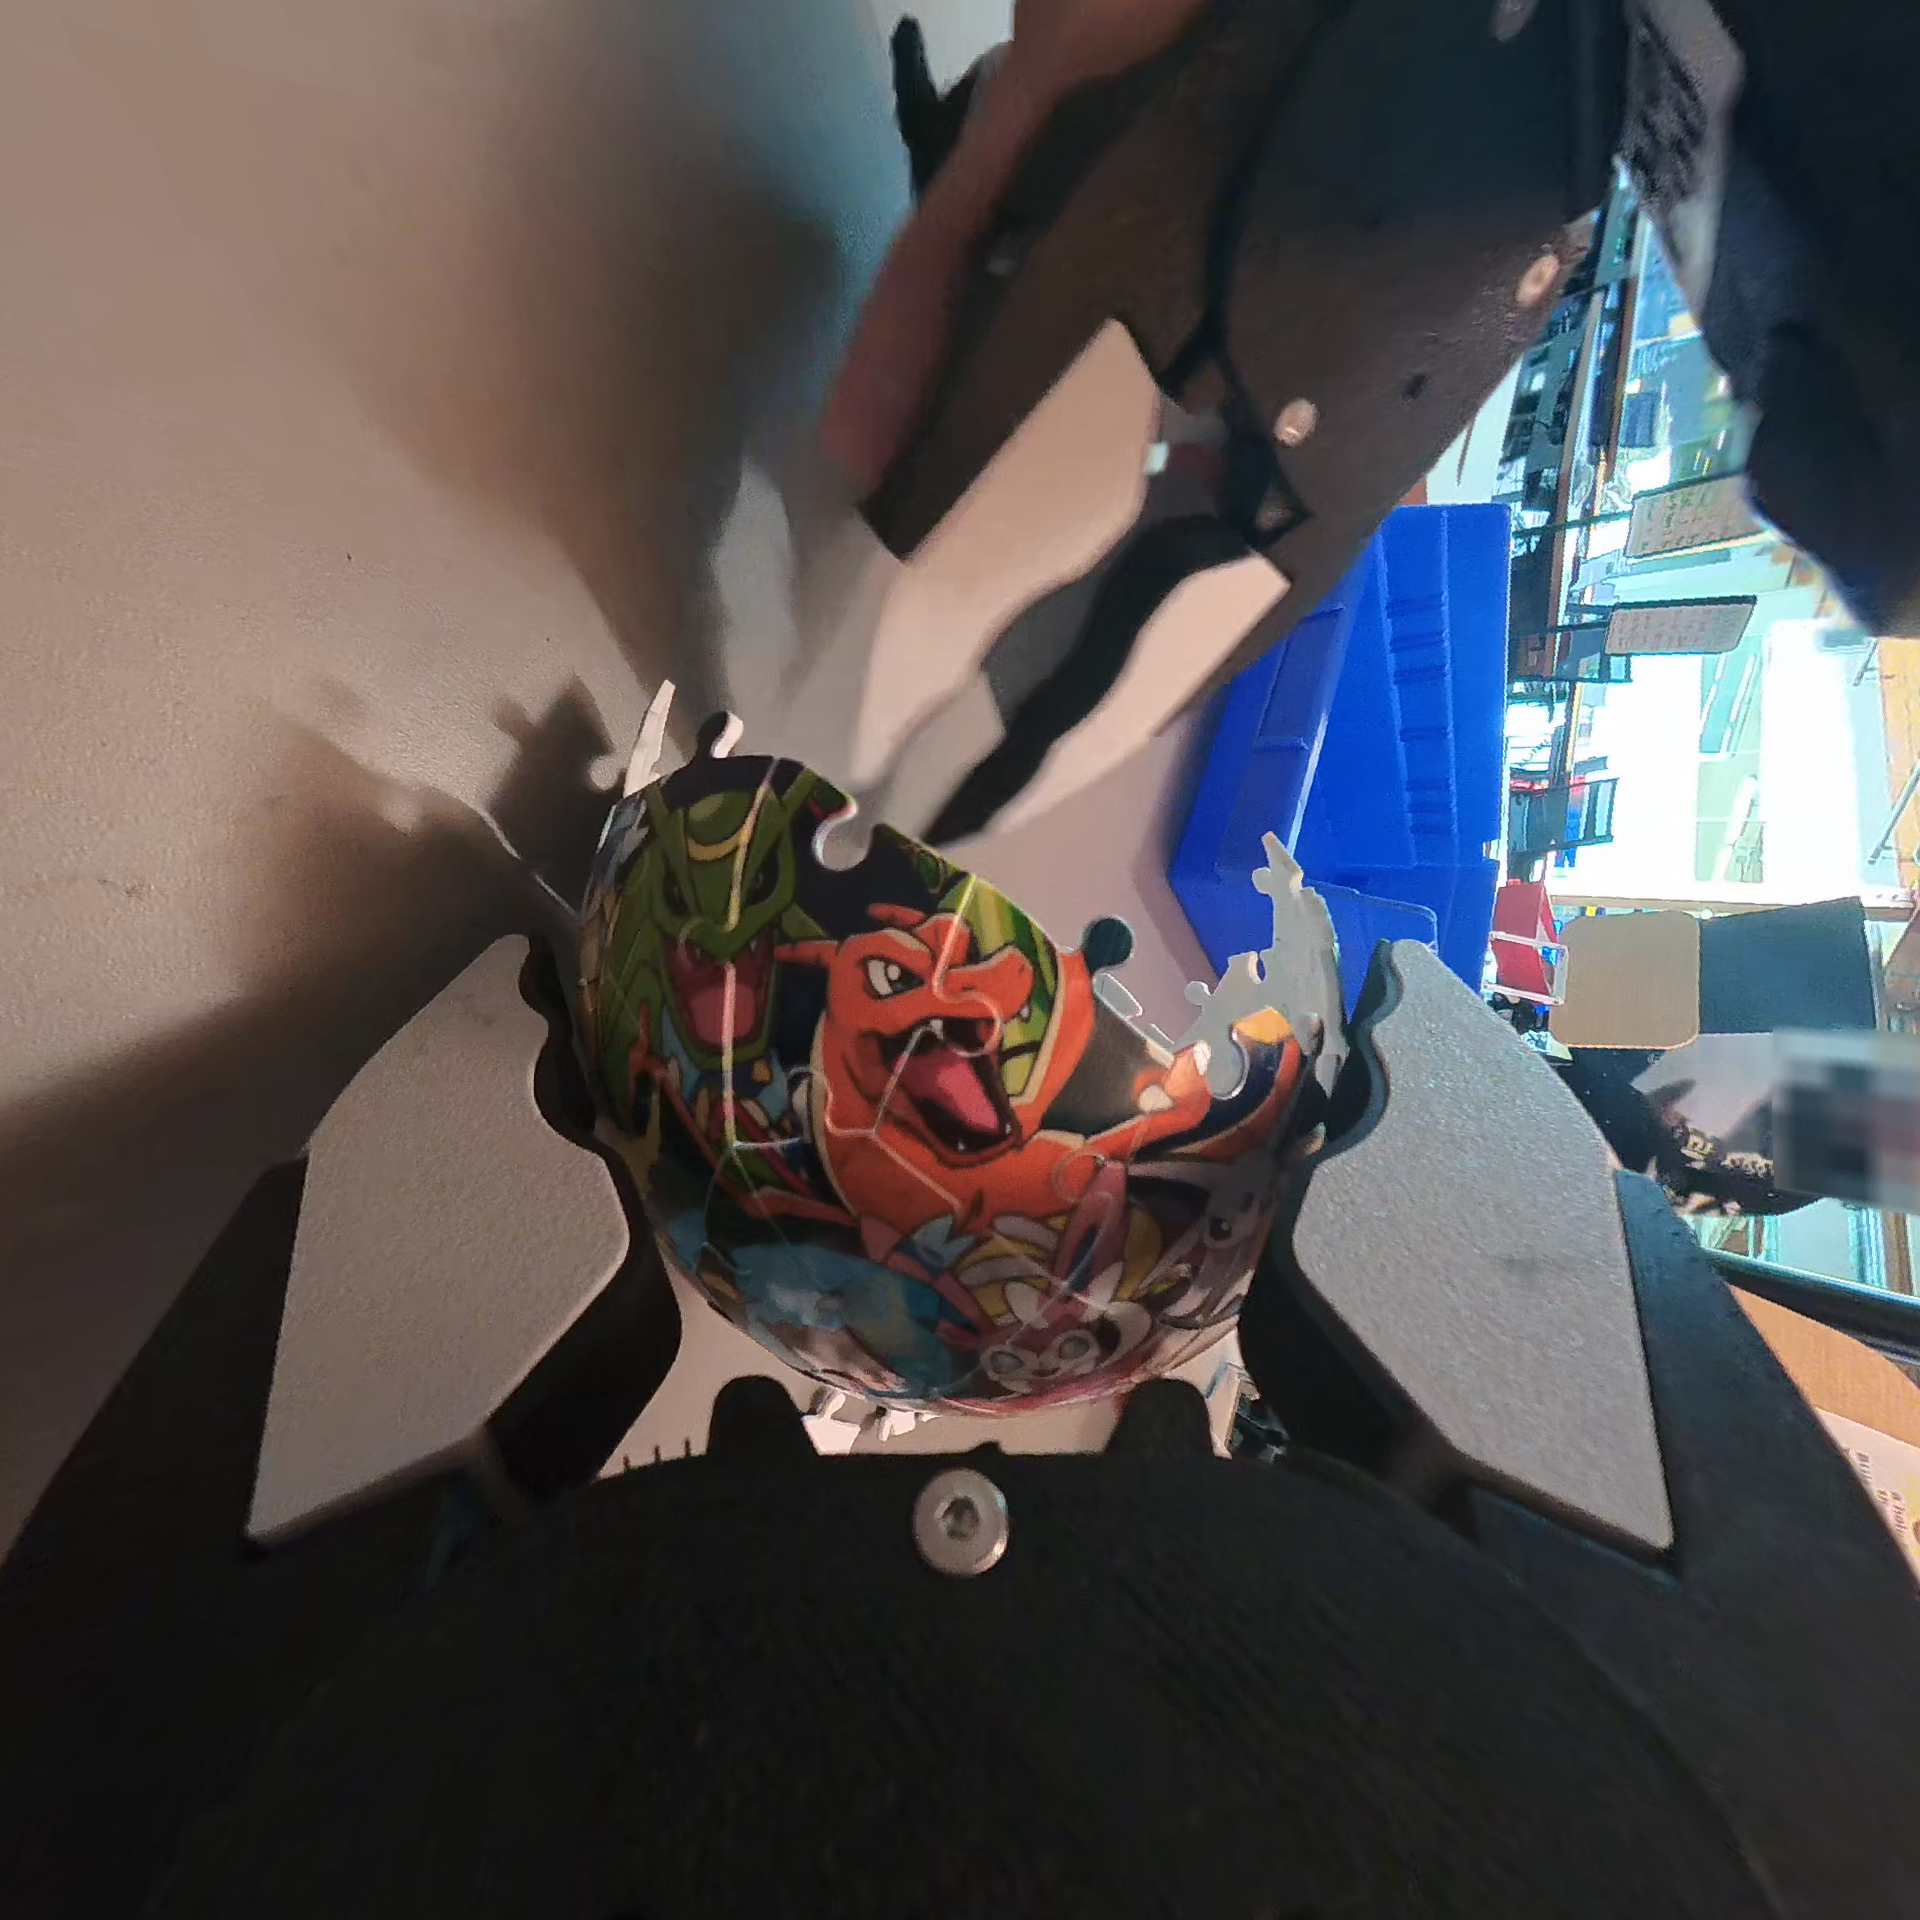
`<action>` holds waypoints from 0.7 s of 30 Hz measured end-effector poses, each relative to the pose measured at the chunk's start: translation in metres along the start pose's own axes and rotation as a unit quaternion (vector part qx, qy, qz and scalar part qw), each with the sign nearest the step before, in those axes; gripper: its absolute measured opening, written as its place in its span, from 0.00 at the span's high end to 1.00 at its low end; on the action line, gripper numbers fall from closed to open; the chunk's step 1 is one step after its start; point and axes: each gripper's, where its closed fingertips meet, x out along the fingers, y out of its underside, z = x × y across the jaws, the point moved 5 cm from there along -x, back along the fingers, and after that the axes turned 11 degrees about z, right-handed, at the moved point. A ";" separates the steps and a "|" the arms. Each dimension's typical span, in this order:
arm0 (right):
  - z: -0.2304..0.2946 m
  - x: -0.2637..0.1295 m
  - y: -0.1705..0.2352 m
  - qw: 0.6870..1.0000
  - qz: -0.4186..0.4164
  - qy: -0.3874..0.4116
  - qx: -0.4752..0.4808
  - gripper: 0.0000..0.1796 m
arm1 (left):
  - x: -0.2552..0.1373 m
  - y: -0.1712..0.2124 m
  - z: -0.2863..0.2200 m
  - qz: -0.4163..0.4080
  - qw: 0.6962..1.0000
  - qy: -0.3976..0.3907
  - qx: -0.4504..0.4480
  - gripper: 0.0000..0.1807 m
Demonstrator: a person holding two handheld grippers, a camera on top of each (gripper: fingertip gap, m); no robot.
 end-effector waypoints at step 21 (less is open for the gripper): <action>-0.001 0.000 0.001 1.000 0.006 -0.001 -0.001 0.23 | 0.026 -0.011 0.028 0.018 0.978 -0.105 -0.179 0.46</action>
